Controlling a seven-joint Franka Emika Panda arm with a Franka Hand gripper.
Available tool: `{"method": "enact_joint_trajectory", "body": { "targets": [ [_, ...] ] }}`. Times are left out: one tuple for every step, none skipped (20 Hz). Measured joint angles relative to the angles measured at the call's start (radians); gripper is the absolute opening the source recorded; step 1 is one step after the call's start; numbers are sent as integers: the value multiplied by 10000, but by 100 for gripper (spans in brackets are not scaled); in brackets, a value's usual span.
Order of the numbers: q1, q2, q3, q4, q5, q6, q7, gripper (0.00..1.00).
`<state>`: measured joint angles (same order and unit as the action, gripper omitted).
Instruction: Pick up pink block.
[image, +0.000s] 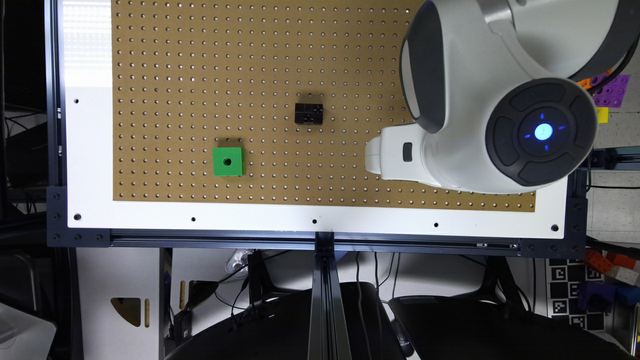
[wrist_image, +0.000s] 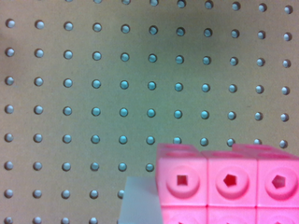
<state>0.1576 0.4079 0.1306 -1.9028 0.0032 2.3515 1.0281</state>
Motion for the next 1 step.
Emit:
{"method": "enact_joint_trajectory", "body": {
  "targets": [
    [0, 0, 0, 0, 0, 0, 0, 0]
  ]
}}
